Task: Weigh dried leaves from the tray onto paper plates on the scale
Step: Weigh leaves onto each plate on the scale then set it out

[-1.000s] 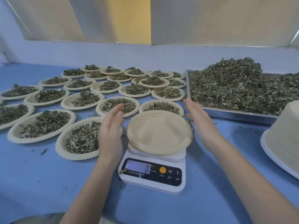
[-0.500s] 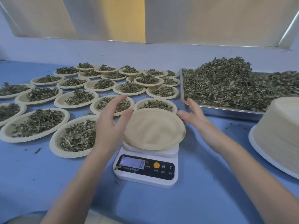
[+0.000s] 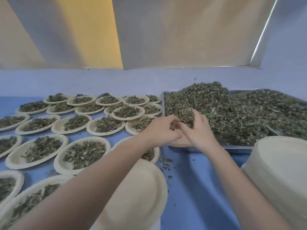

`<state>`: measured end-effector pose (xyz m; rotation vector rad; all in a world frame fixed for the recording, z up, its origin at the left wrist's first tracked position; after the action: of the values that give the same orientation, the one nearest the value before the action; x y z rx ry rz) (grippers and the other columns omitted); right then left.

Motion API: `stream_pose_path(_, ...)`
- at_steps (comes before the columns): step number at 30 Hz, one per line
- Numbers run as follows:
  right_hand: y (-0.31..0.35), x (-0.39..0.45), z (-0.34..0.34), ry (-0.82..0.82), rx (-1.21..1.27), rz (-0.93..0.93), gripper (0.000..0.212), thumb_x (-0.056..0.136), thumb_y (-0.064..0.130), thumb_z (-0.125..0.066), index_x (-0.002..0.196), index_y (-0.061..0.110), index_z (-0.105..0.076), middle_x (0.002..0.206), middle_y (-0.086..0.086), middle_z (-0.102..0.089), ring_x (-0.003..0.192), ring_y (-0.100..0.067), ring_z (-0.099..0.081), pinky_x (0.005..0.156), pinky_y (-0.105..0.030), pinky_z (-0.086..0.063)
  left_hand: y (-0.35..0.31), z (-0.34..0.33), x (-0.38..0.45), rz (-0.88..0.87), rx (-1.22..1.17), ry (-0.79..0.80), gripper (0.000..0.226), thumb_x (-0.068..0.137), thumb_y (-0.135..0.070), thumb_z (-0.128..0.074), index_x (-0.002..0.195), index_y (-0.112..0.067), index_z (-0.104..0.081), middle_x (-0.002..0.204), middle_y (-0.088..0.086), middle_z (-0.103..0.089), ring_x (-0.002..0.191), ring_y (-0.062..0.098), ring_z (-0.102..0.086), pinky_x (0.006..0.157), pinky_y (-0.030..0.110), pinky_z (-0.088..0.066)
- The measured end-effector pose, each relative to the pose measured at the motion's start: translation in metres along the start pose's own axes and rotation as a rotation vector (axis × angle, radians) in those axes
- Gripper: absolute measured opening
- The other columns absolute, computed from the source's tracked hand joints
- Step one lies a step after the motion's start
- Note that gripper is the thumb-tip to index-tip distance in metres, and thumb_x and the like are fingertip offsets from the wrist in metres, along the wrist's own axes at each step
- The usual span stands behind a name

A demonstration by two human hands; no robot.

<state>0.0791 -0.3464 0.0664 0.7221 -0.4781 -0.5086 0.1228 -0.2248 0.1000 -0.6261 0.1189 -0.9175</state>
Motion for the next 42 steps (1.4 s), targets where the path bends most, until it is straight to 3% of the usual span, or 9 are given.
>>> stream_pose_path(3,-0.036,0.038,0.011,-0.096,-0.226,-0.172,0.071,0.089,0.038,-0.054,0.149,0.022,-0.021,0.155,-0.016,-0.015,0.136,-0.038,-0.028,0.109,-0.044,-0.028,0.005,-0.022,0.027,-0.012,0.171,0.166,0.055,0.087,-0.024,-0.057,0.139,-0.017,-0.041,0.130,0.008,-0.054,0.114,0.022,-0.051,0.080,0.024,-0.036)
stream_pose_path(7,-0.073,0.094,-0.002,-0.029,-0.276,-0.358,0.063,0.089,0.025,-0.049,0.147,0.022,-0.026,0.156,-0.010,-0.013,0.137,-0.037,-0.023,0.109,-0.046,-0.027,0.018,-0.039,0.060,-0.006,0.290,0.263,0.046,0.090,-0.020,-0.054,0.133,-0.007,-0.042,0.127,0.014,-0.050,0.098,0.023,-0.049,0.073,0.025,-0.033)
stream_pose_path(15,-0.042,0.181,-0.079,0.275,-0.582,0.024,0.063,0.087,0.023,-0.052,0.146,0.029,-0.031,0.155,-0.006,-0.018,0.140,-0.036,-0.016,0.112,-0.050,-0.023,0.056,-0.046,0.083,-0.062,0.185,0.208,0.042,0.088,-0.010,-0.052,0.129,-0.004,-0.044,0.115,0.015,-0.056,0.102,0.026,-0.058,0.087,0.034,-0.046)
stream_pose_path(21,-0.029,0.191,-0.086,0.376,-0.570,0.068,0.033,0.086,0.040,-0.048,0.114,0.031,-0.062,0.126,0.000,-0.057,0.104,-0.023,-0.053,0.093,-0.040,-0.046,0.066,-0.045,0.098,-0.060,0.144,0.148,0.041,0.087,-0.006,-0.053,0.127,-0.004,-0.046,0.115,0.011,-0.052,0.090,0.020,-0.056,0.081,0.032,-0.046)
stream_pose_path(24,-0.027,0.188,-0.081,0.373,-0.609,0.068,0.046,0.089,0.051,-0.043,0.133,0.038,-0.047,0.143,-0.007,-0.043,0.124,-0.031,-0.042,0.101,-0.047,-0.039,0.066,-0.048,0.104,-0.045,0.139,0.133,0.048,0.087,-0.007,-0.054,0.133,-0.007,-0.041,0.121,0.010,-0.048,0.102,0.022,-0.053,0.085,0.030,-0.045)
stream_pose_path(29,-0.047,0.143,-0.113,0.751,-0.489,0.025,0.046,0.098,0.047,-0.038,0.140,0.031,-0.045,0.150,-0.004,-0.039,0.133,-0.026,-0.039,0.112,-0.045,-0.027,0.071,-0.051,0.103,-0.017,0.129,0.122,0.054,0.084,-0.007,-0.056,0.136,-0.010,-0.039,0.124,0.008,-0.045,0.108,0.021,-0.051,0.090,0.033,-0.046)
stream_pose_path(35,-0.042,0.099,-0.095,0.542,-0.433,-0.052,0.048,0.096,0.052,-0.027,0.144,0.049,-0.021,0.157,-0.006,-0.015,0.142,-0.037,-0.016,0.112,-0.055,-0.017,0.065,-0.042,0.096,-0.010,0.053,0.037,0.044,0.080,0.002,-0.049,0.123,-0.007,-0.047,0.106,0.012,-0.051,0.102,0.028,-0.055,0.076,0.021,-0.038)
stream_pose_path(38,-0.041,0.067,-0.096,0.556,-0.592,-0.029,0.050,0.095,0.052,-0.026,0.144,0.044,-0.025,0.155,-0.004,-0.015,0.140,-0.037,-0.012,0.108,-0.055,-0.018,0.055,-0.032,0.084,-0.054,0.069,-0.074,0.055,0.084,0.003,-0.046,0.137,-0.009,-0.039,0.127,0.011,-0.048,0.101,0.019,-0.052,0.082,0.016,-0.033)
stream_pose_path(42,-0.037,0.045,-0.087,0.538,-0.592,0.019,0.046,0.094,0.055,-0.024,0.132,0.037,-0.044,0.137,-0.007,-0.038,0.126,-0.035,-0.031,0.103,-0.051,-0.029,0.048,-0.013,0.073,-0.021,-0.005,-0.187,0.053,0.085,0.003,-0.045,0.135,-0.012,-0.041,0.124,0.005,-0.047,0.085,0.010,-0.044,0.080,0.017,-0.035)
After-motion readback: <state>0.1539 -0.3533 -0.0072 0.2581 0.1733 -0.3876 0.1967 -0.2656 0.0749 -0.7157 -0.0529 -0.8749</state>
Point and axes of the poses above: each hand's wrist, its own x-axis towards the middle knuckle, its own z-axis out of the back of the hand, y = z × x, the point moved 8 cm from there along x, towards the middle knuckle
